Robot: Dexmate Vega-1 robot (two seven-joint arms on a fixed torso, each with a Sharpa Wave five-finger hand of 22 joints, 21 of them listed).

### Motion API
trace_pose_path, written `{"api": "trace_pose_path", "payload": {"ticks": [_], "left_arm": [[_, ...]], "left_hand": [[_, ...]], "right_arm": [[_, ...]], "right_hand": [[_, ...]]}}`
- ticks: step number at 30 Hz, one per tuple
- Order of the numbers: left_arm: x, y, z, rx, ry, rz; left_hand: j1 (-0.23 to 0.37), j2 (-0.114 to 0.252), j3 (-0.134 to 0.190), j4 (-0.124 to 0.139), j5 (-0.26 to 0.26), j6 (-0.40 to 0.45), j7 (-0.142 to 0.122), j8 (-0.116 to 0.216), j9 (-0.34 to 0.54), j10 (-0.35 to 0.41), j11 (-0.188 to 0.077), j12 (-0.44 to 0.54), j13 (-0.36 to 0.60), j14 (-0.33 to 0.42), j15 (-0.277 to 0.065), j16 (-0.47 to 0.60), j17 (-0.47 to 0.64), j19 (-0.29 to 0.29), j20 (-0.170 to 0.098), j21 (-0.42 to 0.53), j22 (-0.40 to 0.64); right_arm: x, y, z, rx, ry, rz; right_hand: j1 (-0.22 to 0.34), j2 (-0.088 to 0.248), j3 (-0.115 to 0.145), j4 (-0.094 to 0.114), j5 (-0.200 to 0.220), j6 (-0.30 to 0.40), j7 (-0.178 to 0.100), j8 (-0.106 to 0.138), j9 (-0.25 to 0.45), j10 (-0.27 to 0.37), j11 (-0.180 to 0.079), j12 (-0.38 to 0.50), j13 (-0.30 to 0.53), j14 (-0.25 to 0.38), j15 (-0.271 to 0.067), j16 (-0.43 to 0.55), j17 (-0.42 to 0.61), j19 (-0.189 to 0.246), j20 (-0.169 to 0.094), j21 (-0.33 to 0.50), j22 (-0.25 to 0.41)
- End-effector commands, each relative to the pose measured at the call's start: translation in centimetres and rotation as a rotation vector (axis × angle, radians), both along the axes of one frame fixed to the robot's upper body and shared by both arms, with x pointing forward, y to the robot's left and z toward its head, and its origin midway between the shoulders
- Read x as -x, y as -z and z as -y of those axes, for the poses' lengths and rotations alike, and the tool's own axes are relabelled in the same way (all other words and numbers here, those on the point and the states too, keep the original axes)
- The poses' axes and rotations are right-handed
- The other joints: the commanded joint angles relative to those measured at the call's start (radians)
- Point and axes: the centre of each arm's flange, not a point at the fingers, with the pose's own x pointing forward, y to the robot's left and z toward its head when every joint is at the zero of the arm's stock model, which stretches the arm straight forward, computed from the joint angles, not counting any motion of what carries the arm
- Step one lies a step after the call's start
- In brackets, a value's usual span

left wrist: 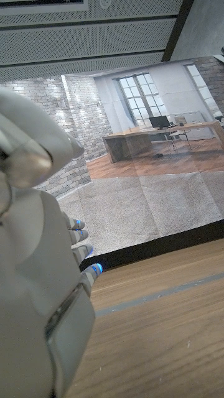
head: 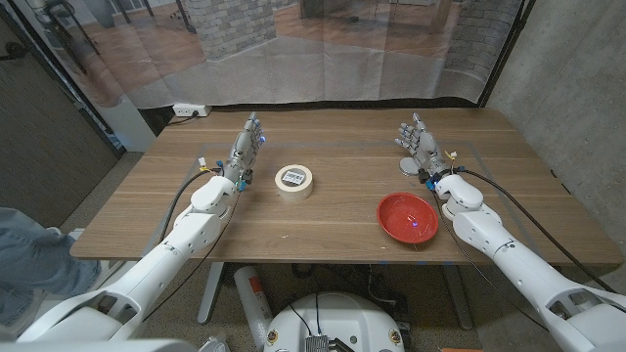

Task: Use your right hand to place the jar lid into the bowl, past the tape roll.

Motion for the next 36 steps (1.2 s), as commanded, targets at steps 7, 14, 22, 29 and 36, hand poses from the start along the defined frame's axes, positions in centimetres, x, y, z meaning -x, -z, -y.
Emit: {"api": "trace_pose_path", "payload": {"ticks": [7,14,22,29,36], "left_arm": [[0.0,-0.5,0.8,0.009,-0.012,-0.006],[-0.3,-1.0,1.1,-0.005,-0.006,-0.006],[-0.4,-1.6,1.4,-0.018,-0.006,-0.005],[-0.2,-1.7,1.4,-0.033,-0.006,-0.006],[0.1,-1.9,1.5,-0.039,-0.002,-0.001]], "left_hand": [[0.014,0.006,0.008,-0.004,0.005,-0.105,0.003,0.004,0.001,-0.084,0.004,0.006,0.001,-0.125,0.002,0.005,0.001,-0.213,-0.06,0.004,0.005],[0.017,0.009,0.009,-0.007,0.005,-0.098,0.009,0.005,0.001,-0.08,0.006,0.006,0.001,-0.122,0.003,0.004,0.001,-0.213,-0.055,0.002,0.005],[0.021,0.012,0.008,-0.009,0.005,-0.088,0.014,0.007,0.001,-0.074,0.014,0.006,0.001,-0.117,0.01,0.004,0.001,-0.21,-0.046,-0.001,0.005],[0.021,0.012,0.006,-0.01,0.004,-0.086,0.015,0.005,0.001,-0.074,0.015,0.004,0.001,-0.117,0.011,0.003,0.002,-0.212,-0.03,-0.004,0.006],[0.021,0.012,0.004,-0.011,0.004,-0.083,0.019,0.005,0.001,-0.076,0.019,0.002,0.001,-0.119,0.016,0.0,0.002,-0.213,-0.029,-0.007,0.006]], "right_arm": [[-0.8,-0.2,0.1,-0.012,-0.021,-0.001],[-0.4,-0.1,0.4,-0.017,-0.009,0.008],[0.4,-0.5,0.8,0.006,0.026,0.029],[1.3,-0.9,1.1,0.035,0.086,0.042],[2.0,-1.2,1.3,0.084,0.13,0.062]], "right_hand": [[0.006,0.001,0.006,-0.003,0.004,0.003,0.001,0.005,0.0,0.002,-0.002,0.001,-0.001,0.0,-0.001,0.0,0.003,0.001,-0.035,-0.001,0.004],[0.014,0.005,0.008,-0.008,0.003,0.005,-0.001,0.006,-0.003,0.004,-0.004,0.001,-0.003,0.002,-0.002,0.0,0.001,0.002,-0.034,-0.006,0.004],[0.038,0.007,0.014,-0.024,0.003,0.009,-0.003,0.009,-0.008,0.013,-0.007,0.004,-0.007,0.011,-0.004,0.0,-0.002,0.009,-0.032,-0.015,0.004],[0.096,0.005,0.027,-0.063,0.0,0.019,-0.012,0.015,-0.014,0.034,-0.01,0.01,-0.011,0.033,-0.007,0.003,-0.004,0.029,-0.031,-0.028,0.004],[0.141,0.016,0.042,-0.091,-0.002,0.04,-0.024,0.022,-0.017,0.038,-0.017,0.01,-0.012,0.027,-0.01,-0.003,-0.005,0.019,-0.023,-0.048,0.005]]}}
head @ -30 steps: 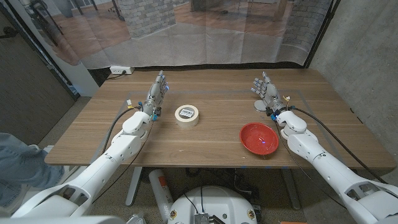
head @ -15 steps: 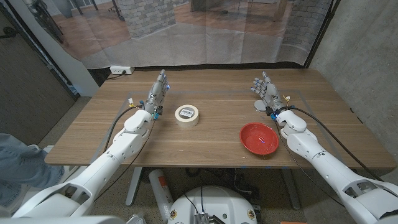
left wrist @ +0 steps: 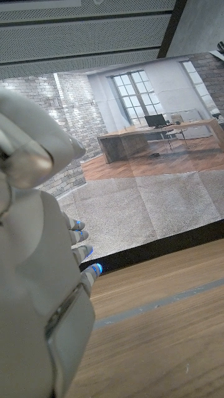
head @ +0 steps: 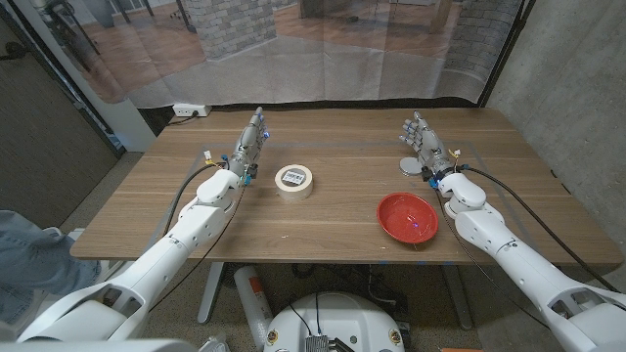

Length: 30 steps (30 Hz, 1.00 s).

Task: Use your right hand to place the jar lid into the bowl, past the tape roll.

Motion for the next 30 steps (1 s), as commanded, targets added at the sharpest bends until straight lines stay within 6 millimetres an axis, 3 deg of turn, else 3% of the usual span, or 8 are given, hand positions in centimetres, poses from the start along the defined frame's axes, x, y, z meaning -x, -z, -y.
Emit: {"api": "trace_pose_path", "payload": {"ticks": [1,8,18,30], "left_arm": [[0.4,-0.4,0.1,-0.017,0.004,0.006],[0.7,-0.3,0.1,-0.02,0.004,0.008],[1.2,0.2,-0.3,-0.016,-0.003,0.004],[1.9,0.1,-0.4,-0.026,-0.001,0.011]], "left_hand": [[0.011,0.001,0.0,-0.007,0.004,-0.081,0.009,0.004,0.002,-0.076,0.009,0.002,0.001,-0.119,0.01,0.0,0.002,-0.213,-0.029,-0.003,0.001],[0.012,0.002,-0.001,-0.007,0.003,-0.077,0.011,0.005,0.002,-0.075,0.009,0.002,0.001,-0.118,0.012,0.0,0.002,-0.214,-0.03,-0.005,0.002],[0.014,0.005,-0.001,-0.009,0.002,-0.074,0.01,0.004,0.002,-0.07,0.012,0.002,0.002,-0.115,0.012,0.0,0.003,-0.214,-0.027,-0.008,0.002],[0.018,0.011,-0.001,-0.011,0.001,-0.068,0.01,0.004,0.002,-0.065,0.008,0.001,0.001,-0.11,0.011,-0.001,0.003,-0.21,-0.028,-0.011,0.002]], "right_arm": [[1.3,-0.6,0.4,0.076,0.084,0.032],[1.6,-0.9,0.2,0.121,0.101,0.046],[1.9,-1.1,0.4,0.185,0.132,0.06],[2.4,-0.8,0.8,0.223,0.183,0.082]], "right_hand": [[0.04,0.012,0.014,-0.022,-0.003,0.021,-0.003,0.009,0.0,0.007,-0.008,0.002,0.0,-0.004,-0.004,-0.004,0.003,-0.001,-0.023,-0.014,0.006],[0.062,0.021,0.022,-0.036,-0.007,0.02,-0.008,0.006,-0.001,0.01,-0.006,0.001,-0.001,-0.003,-0.006,-0.005,0.003,-0.002,-0.022,-0.024,0.006],[0.068,0.024,0.019,-0.043,-0.013,0.005,-0.019,-0.001,-0.001,0.01,-0.006,0.0,-0.001,-0.015,-0.009,-0.009,0.005,-0.029,-0.021,-0.046,0.006],[0.077,0.029,0.02,-0.05,-0.014,0.01,-0.024,0.0,-0.001,0.016,-0.015,0.002,-0.001,-0.013,-0.014,-0.007,0.005,-0.023,-0.026,-0.053,0.007]]}}
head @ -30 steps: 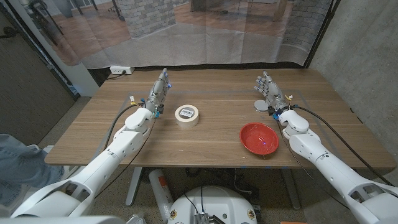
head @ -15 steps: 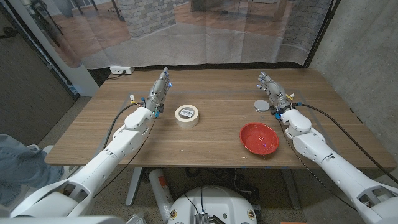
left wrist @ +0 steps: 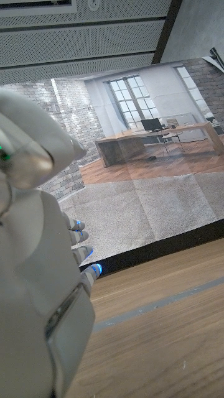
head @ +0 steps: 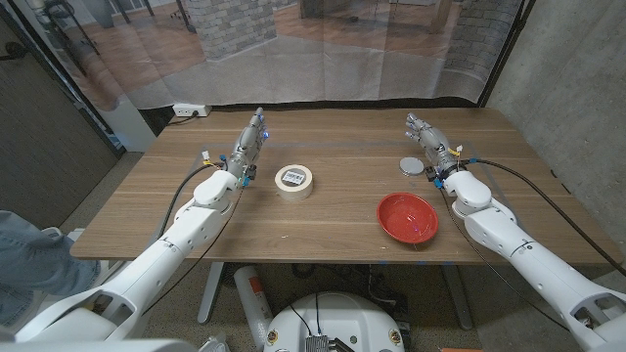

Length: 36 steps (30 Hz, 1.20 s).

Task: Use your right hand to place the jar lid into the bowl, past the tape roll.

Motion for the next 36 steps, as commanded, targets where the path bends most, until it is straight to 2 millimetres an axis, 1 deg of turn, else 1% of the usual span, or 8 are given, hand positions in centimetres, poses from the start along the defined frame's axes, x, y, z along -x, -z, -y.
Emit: {"api": "trace_pose_path", "payload": {"ticks": [1,13,20,22,25,26,32,36], "left_arm": [[0.7,0.0,-0.2,-0.01,0.002,0.003],[1.5,-0.2,-0.1,-0.031,-0.008,0.004],[1.5,0.0,0.0,-0.025,-0.006,-0.001],[1.4,0.1,0.0,-0.025,-0.006,-0.004],[1.3,0.2,0.1,-0.02,-0.006,-0.005],[1.3,0.2,0.2,-0.019,-0.008,-0.005],[1.6,0.0,0.1,-0.013,-0.009,0.007],[1.8,-0.2,0.0,-0.013,-0.02,0.016]], "left_hand": [[0.011,0.003,0.004,-0.007,0.001,-0.067,0.01,0.004,0.002,-0.059,0.003,0.001,0.002,-0.106,0.005,-0.001,0.003,-0.21,-0.028,-0.003,0.003],[0.016,0.01,0.005,-0.009,-0.001,-0.054,0.011,0.005,0.003,-0.044,0.003,0.004,0.002,-0.094,0.004,0.002,0.003,-0.203,-0.027,-0.005,0.003],[0.018,0.013,0.005,-0.01,-0.002,-0.051,0.011,0.006,0.003,-0.042,0.004,0.003,0.002,-0.092,0.004,0.001,0.003,-0.2,-0.028,-0.005,0.003],[0.019,0.014,0.005,-0.01,-0.002,-0.049,0.011,0.006,0.003,-0.04,0.003,0.004,0.002,-0.091,0.003,0.001,0.003,-0.199,-0.028,-0.005,0.003],[0.023,0.019,0.006,-0.013,-0.004,-0.038,0.012,0.008,0.003,-0.031,0.007,0.005,0.001,-0.08,0.005,0.003,0.003,-0.182,-0.052,-0.002,0.003],[0.024,0.02,0.006,-0.013,-0.004,-0.036,0.012,0.007,0.003,-0.03,0.008,0.005,0.001,-0.076,0.005,0.004,0.003,-0.178,-0.054,-0.002,0.003],[0.027,0.022,0.006,-0.015,-0.005,-0.03,0.013,0.008,0.003,-0.025,0.008,0.005,0.001,-0.072,0.005,0.004,0.002,-0.173,-0.056,-0.002,0.003],[0.028,0.023,0.006,-0.015,-0.006,-0.028,0.013,0.008,0.003,-0.022,0.009,0.005,0.001,-0.072,0.005,0.003,0.002,-0.172,-0.056,-0.002,0.003]], "right_arm": [[0.6,0.1,0.3,0.05,0.049,0.028],[1.2,-0.2,1.1,0.108,0.099,0.046],[1.3,-0.3,1.3,0.131,0.124,0.054],[1.4,-0.3,1.3,0.144,0.133,0.058],[1.5,-0.4,1.3,0.174,0.148,0.065],[1.5,-0.5,1.3,0.18,0.156,0.065],[1.7,-0.6,1.2,0.244,0.202,0.078],[1.7,-0.6,1.2,0.258,0.211,0.08]], "right_hand": [[0.009,-0.002,0.001,-0.005,-0.003,0.008,-0.006,-0.001,0.003,0.01,-0.009,0.002,0.003,0.002,-0.007,0.002,0.003,0.0,-0.026,-0.008,0.002],[0.012,0.002,0.0,-0.008,-0.004,0.015,-0.006,0.001,0.003,0.015,-0.013,0.004,0.003,0.008,-0.012,0.004,0.004,0.003,-0.027,-0.014,0.002],[0.015,0.004,-0.001,-0.011,-0.004,0.02,-0.008,0.003,0.003,0.022,-0.01,0.006,0.004,0.017,-0.015,0.008,0.004,0.01,-0.028,-0.017,0.002],[0.019,0.005,0.0,-0.014,-0.004,0.023,-0.01,0.004,0.003,0.025,-0.014,0.007,0.004,0.02,-0.019,0.008,0.004,0.012,-0.029,-0.019,0.002],[0.025,0.006,0.001,-0.018,-0.004,0.023,-0.013,0.003,0.003,0.025,-0.014,0.006,0.004,0.024,-0.022,0.009,0.003,0.014,-0.03,-0.021,0.002],[0.026,0.006,0.001,-0.019,-0.003,0.022,-0.014,0.003,0.003,0.025,-0.015,0.006,0.004,0.024,-0.022,0.009,0.003,0.014,-0.031,-0.022,0.002],[0.04,0.007,0.004,-0.028,-0.003,0.021,-0.017,0.002,0.003,0.025,-0.017,0.005,0.004,0.025,-0.024,0.008,0.002,0.017,-0.032,-0.026,0.002],[0.045,0.001,0.003,-0.035,-0.002,0.022,-0.018,0.002,0.003,0.023,-0.019,0.005,0.004,0.026,-0.025,0.007,0.001,0.02,-0.033,-0.029,0.002]]}}
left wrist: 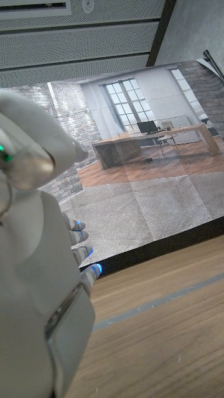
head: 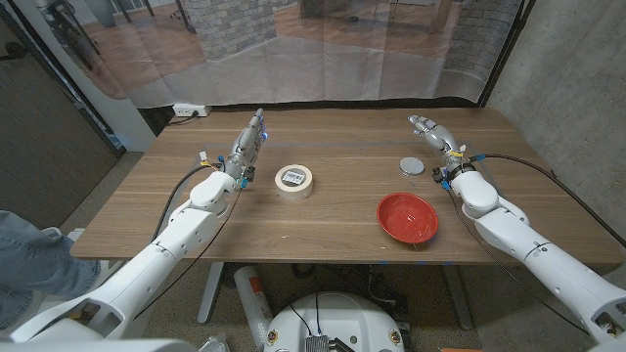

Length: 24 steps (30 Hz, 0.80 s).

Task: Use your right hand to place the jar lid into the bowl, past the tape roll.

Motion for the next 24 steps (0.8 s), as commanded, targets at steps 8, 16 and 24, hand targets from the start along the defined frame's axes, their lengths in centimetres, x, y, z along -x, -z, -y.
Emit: {"api": "trace_pose_path", "payload": {"ticks": [8,16,24], "left_arm": [[0.54,-0.46,-0.2,0.008,-0.022,0.021],[0.53,-0.53,-0.18,0.015,-0.025,0.022],[0.62,-0.53,-0.14,0.017,-0.027,0.025]], "left_hand": [[0.02,0.01,0.002,-0.01,-0.005,0.01,0.008,0.015,0.003,0.012,0.009,0.012,0.001,-0.042,0.003,0.007,0.001,-0.134,-0.08,0.003,0.002],[0.024,0.012,0.001,-0.012,-0.007,0.014,0.008,0.014,0.003,0.014,0.01,0.009,0.001,-0.039,0.002,0.005,0.001,-0.129,-0.07,0.001,0.002],[0.028,0.013,0.0,-0.015,-0.009,0.025,0.005,0.015,0.002,0.025,0.011,0.01,0.001,-0.032,0.001,0.005,0.001,-0.121,-0.072,0.001,0.001]], "right_arm": [[0.31,-0.03,-0.07,0.096,0.073,0.019],[0.65,-0.34,-0.15,0.126,0.097,0.035],[0.82,-0.42,-0.12,0.147,0.107,0.036]], "right_hand": [[0.013,-0.009,-0.001,-0.012,0.0,0.003,-0.009,0.001,0.003,0.006,-0.002,0.004,0.001,0.008,-0.002,0.006,0.002,0.013,-0.033,-0.009,0.003],[0.016,-0.009,-0.001,-0.014,0.001,0.003,-0.01,0.0,0.003,0.003,-0.003,0.003,0.002,0.006,-0.002,0.004,0.003,0.011,-0.031,-0.014,0.003],[0.017,-0.009,-0.002,-0.016,0.003,0.002,-0.011,0.0,0.003,0.003,-0.001,0.002,0.002,0.005,-0.003,0.004,0.004,0.014,-0.032,-0.018,0.003]]}}
